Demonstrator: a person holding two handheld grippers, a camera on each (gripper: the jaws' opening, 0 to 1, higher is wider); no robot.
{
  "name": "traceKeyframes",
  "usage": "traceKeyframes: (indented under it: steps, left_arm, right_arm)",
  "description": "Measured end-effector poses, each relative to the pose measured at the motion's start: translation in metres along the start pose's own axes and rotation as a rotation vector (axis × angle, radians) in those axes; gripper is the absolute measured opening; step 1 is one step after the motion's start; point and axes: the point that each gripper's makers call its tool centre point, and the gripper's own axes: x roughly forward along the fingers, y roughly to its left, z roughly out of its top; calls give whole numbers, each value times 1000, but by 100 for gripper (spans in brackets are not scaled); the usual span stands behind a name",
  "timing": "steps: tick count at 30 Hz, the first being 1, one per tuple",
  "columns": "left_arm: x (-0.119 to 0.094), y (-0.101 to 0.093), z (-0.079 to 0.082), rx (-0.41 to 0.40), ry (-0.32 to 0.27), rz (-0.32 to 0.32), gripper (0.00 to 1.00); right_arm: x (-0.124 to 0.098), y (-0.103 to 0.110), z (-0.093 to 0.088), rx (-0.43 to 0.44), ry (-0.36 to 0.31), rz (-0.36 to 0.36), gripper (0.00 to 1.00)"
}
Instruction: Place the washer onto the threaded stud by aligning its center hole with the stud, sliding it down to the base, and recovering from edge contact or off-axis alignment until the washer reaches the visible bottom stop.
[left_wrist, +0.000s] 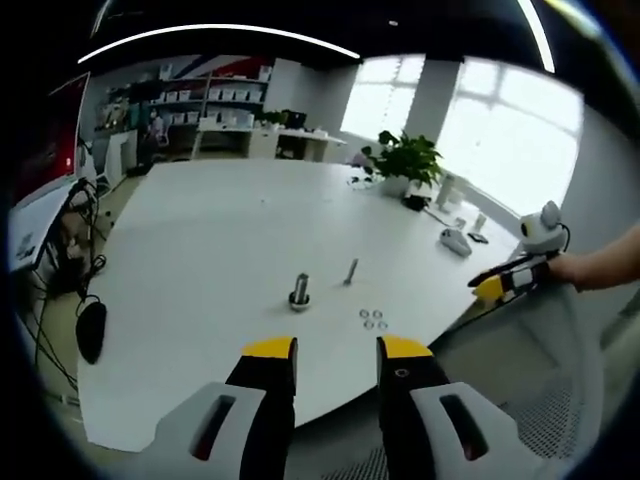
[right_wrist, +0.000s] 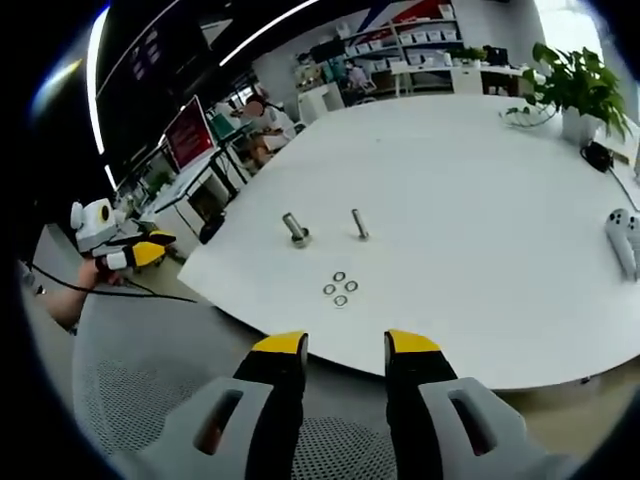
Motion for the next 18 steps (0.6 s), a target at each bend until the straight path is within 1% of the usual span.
traceKeyframes:
  steps: [3, 7, 8, 9, 10, 12, 15, 18]
  left_arm:
    - [0, -2, -1, 3, 2, -11, 30]
    - [0, -3, -1, 2, 4, -14, 30]
    - [0, -3, -1, 2, 4, -13, 30]
    - [0, -3, -1, 3, 4, -13, 30]
    - [0, -3, -2, 3, 5, -12, 30]
    - [-1, -2, -2, -3, 4, -11, 30]
    - [-1, -1, -1, -4, 3, -8, 30]
    - [-1, -1, -2, -8, 8, -7, 30]
  right_arm:
    - [0, 0, -2, -7, 7, -2, 34]
    - [-1, -1, 0, -40, 4, -23, 36]
    - [-1, 0, -1, -86, 22, -28, 36]
    - [-1, -1, -3, -113, 36, -37, 36]
    - [0, 0, -4, -123, 46, -41, 36]
    - [1, 2, -4, -118, 46, -33, 36]
    - [1, 0, -5, -121, 56, -37, 36]
    - [4, -2, -12, -115, 99, -39, 36]
